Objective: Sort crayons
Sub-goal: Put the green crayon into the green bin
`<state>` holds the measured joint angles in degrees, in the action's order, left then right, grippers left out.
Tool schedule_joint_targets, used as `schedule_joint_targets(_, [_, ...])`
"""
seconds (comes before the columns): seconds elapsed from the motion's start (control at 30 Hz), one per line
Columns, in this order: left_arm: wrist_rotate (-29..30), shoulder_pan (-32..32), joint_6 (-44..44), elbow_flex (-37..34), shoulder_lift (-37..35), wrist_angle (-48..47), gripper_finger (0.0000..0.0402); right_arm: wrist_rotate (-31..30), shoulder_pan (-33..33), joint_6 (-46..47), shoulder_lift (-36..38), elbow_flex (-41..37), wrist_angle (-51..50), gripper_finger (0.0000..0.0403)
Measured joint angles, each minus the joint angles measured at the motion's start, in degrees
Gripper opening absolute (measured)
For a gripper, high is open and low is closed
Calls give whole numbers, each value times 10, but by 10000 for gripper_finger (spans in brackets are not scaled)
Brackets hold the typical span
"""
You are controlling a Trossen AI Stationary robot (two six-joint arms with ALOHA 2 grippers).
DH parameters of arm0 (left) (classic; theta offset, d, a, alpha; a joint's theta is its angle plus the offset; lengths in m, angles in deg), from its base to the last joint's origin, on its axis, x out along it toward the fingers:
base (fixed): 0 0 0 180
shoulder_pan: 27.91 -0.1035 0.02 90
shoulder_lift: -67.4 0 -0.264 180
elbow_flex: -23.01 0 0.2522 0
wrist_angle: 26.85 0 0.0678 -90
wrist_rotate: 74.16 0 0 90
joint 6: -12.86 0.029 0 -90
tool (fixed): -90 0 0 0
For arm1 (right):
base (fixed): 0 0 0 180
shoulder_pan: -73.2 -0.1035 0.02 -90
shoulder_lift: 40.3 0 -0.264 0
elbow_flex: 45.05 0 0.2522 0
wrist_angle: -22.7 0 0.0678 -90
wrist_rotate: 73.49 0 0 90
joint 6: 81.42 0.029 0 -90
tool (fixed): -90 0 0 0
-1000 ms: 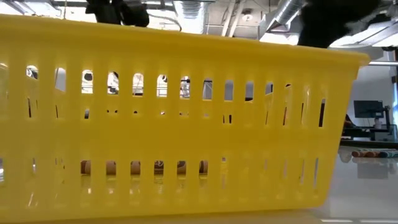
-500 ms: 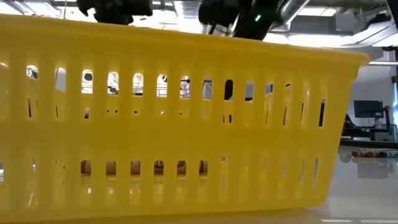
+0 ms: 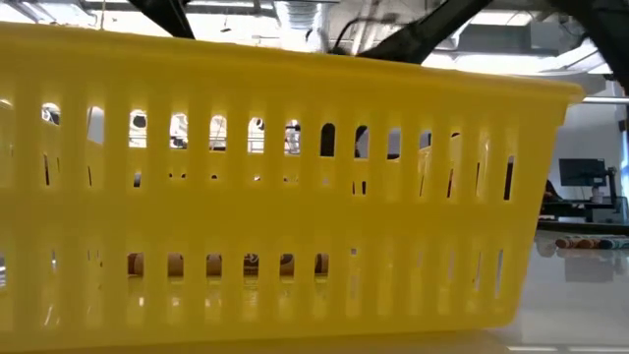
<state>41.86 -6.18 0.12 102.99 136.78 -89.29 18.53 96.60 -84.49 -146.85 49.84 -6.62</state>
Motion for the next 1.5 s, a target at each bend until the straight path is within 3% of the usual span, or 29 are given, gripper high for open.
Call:
schedule_joint_targets(0.23, [60,47,-31,-5,0,-2,150,12,15,-8,-107,165,-99,137])
schedule_joint_targets(0.67, [40,74,-86,-35,0,0,150,3,22,-30,-261,379,-249,136])
schedule_joint_targets(1.03, [59,103,-90,-35,-1,7,150,13,35,-14,-296,407,-305,126])
schedule_joint_targets(1.33, [64,105,-85,-35,-1,10,150,4,11,-24,-296,407,-350,18])
schedule_joint_targets(1.5, [64,105,-85,-35,-1,13,150,0,-6,-30,-293,407,-371,6])
